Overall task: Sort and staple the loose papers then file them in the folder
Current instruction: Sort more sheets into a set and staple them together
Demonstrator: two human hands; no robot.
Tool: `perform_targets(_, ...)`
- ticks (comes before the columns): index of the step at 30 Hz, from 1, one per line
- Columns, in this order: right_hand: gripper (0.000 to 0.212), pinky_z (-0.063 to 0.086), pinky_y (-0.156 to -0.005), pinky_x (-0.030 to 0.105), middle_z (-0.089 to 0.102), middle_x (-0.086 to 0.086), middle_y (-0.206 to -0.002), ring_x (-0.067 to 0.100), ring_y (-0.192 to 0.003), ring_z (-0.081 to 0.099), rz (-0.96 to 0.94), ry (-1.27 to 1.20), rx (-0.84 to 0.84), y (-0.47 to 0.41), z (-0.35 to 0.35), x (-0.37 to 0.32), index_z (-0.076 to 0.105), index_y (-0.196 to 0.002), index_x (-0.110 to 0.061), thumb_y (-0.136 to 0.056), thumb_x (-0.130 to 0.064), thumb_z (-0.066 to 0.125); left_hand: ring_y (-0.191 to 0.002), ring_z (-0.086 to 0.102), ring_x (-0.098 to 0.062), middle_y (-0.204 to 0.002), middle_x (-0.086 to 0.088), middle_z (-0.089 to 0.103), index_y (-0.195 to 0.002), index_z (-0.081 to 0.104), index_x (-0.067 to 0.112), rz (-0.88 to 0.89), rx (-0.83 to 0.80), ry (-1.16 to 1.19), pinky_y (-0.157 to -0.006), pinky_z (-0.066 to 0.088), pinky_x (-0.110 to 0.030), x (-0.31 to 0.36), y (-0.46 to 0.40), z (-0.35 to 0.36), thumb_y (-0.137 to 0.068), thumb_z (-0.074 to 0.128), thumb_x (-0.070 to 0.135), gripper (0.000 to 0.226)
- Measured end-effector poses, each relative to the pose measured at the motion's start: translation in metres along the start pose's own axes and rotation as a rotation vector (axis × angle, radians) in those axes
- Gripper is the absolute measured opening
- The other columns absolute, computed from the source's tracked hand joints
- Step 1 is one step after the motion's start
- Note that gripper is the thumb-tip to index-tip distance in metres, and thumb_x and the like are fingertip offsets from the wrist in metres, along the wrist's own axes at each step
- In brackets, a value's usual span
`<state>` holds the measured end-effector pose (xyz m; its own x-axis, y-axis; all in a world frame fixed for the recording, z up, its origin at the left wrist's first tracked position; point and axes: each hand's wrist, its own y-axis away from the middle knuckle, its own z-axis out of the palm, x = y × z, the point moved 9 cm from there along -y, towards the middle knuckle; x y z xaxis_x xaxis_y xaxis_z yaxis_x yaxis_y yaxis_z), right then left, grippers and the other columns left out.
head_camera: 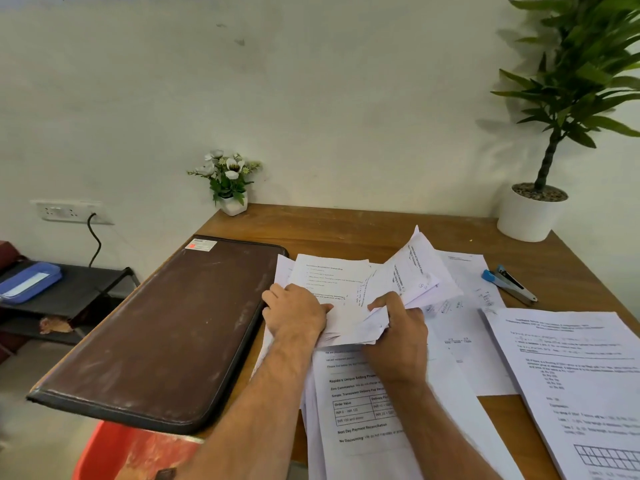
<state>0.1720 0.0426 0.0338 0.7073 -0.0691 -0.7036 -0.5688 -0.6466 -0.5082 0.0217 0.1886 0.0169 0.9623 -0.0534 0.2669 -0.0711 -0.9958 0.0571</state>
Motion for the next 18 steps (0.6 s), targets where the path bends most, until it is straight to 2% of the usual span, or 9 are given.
perform_targets(5,0.026,0.039,-0.061,0.030,0.065,0.005,-0.090,0.029,-0.088,0.053,-0.015,0.002,0.018,-0.001,-0.002,0.004,0.057,-0.091,-0.023,-0.076,-0.015,0.076,-0.133,0.035,-0.028,-0.145,-0.012,0.038,-0.148,0.031,0.007,-0.058,-0.035,0.056,-0.105,0.037,-0.043,-0.001,-0.005,0.003,-0.075,0.070,0.075,0.107)
perform_targets(9,0.030,0.038,-0.062,0.030,0.063,0.002,-0.089,0.028,-0.089,0.052,0.000,0.001,0.020,0.001,-0.001,0.006,0.057,-0.091,-0.024,-0.075,-0.011,0.078,-0.132,0.037,-0.030,-0.143,-0.013,0.036,-0.148,0.031,0.006,-0.106,-0.084,0.165,-0.104,0.039,-0.047,-0.008,-0.008,0.007,-0.066,0.073,0.080,0.118)
perform_targets(13,0.034,0.040,-0.062,0.030,0.064,0.004,-0.091,0.026,-0.090,0.052,-0.017,0.002,0.025,-0.001,0.000,0.004,0.056,-0.091,-0.025,-0.073,-0.011,0.080,-0.123,0.050,-0.030,-0.137,-0.014,0.041,-0.143,0.035,0.006,-0.107,-0.061,0.241,-0.098,0.046,-0.043,-0.010,-0.007,0.004,-0.066,0.081,0.071,0.110)
perform_targets(16,0.032,0.038,-0.063,0.029,0.064,0.003,-0.090,0.028,-0.088,0.052,-0.026,0.002,0.025,-0.001,-0.001,0.003,0.059,-0.091,-0.022,-0.071,-0.009,0.080,-0.114,0.059,-0.029,-0.134,-0.013,0.046,-0.140,0.037,0.006,-0.117,-0.052,0.245,-0.080,0.048,-0.039,-0.012,-0.004,0.002,-0.075,0.079,0.063,0.096)
perform_targets(18,0.031,0.037,-0.064,0.029,0.064,0.001,-0.089,0.028,-0.087,0.052,-0.035,-0.001,0.028,0.001,-0.001,0.000,0.061,-0.090,-0.020,-0.070,-0.008,0.080,-0.112,0.061,-0.031,-0.135,-0.013,0.050,-0.138,0.040,0.007,-0.138,-0.057,0.300,-0.075,0.045,-0.038,-0.018,-0.008,0.003,-0.082,0.076,0.056,0.083)
